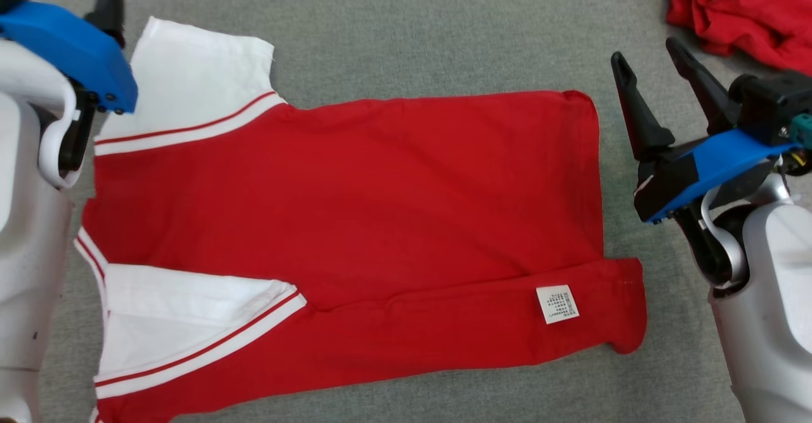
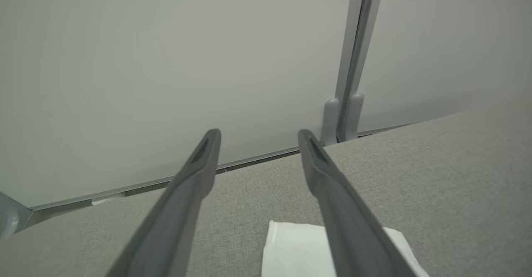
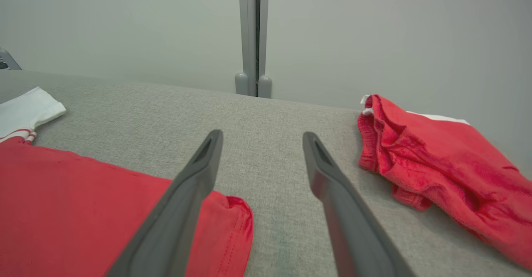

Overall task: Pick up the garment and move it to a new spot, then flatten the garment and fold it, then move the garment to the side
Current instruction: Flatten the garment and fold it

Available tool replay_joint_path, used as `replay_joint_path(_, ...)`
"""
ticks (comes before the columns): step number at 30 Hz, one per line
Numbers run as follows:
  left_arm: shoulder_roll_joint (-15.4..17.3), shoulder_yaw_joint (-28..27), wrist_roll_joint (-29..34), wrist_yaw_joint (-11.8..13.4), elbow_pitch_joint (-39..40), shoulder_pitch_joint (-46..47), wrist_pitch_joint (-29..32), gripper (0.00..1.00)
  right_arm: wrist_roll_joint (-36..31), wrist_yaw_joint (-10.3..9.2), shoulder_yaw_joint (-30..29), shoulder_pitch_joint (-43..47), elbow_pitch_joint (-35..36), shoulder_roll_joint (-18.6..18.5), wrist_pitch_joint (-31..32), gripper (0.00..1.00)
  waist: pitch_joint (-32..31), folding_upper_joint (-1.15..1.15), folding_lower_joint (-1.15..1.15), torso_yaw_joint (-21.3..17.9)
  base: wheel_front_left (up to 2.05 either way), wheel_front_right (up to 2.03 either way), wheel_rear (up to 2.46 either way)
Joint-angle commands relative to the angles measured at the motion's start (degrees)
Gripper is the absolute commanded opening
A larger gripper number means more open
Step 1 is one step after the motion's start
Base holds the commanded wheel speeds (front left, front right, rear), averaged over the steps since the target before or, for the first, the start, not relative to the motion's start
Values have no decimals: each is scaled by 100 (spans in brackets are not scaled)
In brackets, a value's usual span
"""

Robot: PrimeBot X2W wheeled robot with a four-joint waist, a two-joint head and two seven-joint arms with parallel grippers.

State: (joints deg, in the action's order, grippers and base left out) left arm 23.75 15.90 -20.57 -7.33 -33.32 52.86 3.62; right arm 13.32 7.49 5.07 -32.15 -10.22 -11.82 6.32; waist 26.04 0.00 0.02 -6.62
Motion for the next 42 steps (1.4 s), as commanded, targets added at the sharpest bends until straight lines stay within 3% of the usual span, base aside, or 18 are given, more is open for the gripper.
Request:
replay_joint_path(1, 103, 336, -20, -14, -191, 229, 104, 100, 56, 1, 26, -157, -17, -44, -18, 100, 145, 0, -2, -16, 0, 0, 0)
replay_joint_path(10, 353, 1373, -651, -13, -1106, 762, 545, 100, 118, 1, 170, -406, -48, 33, -94, 100, 564, 0, -2, -198, 0, 0, 0)
replay_joint_path(23, 446, 2093, -1686, -14, -1691, 874, 1152, 100, 167, 1, 303, -666, -140, -5, -127, 100, 754, 0, -2, -277, 0, 0, 0)
replay_joint_path(24, 460, 2143, -1771, -15, -1714, 871, 1192, 97, 170, 1, 318, -674, -150, -11, -106, 100, 750, 0, -2, -280, 0, 0, 0)
replay_joint_path(25, 476, 2198, -1826, -15, -1726, 876, 1209, 48, 180, 1, 332, -675, -161, -17, -97, 100, 744, 0, -2, -282, 0, 0, 0)
replay_joint_path(26, 496, 2262, -1853, -15, -1742, 881, 1220, 34, 193, 1, 349, -672, -173, -31, -66, 100, 734, 0, -2, -282, 0, 0, 0)
replay_joint_path(27, 518, 2317, -1870, -15, -1759, 888, 1194, 1, 198, 1, 368, -667, -188, -52, -40, 100, 716, 0, -2, -280, 0, 0, 0)
replay_joint_path(42, 370, 2953, -2080, -14, -1676, 1207, 175, 0, 825, 1, 676, -335, -327, -522, 926, 100, 328, 0, -2, 14, 0, 0, 0)
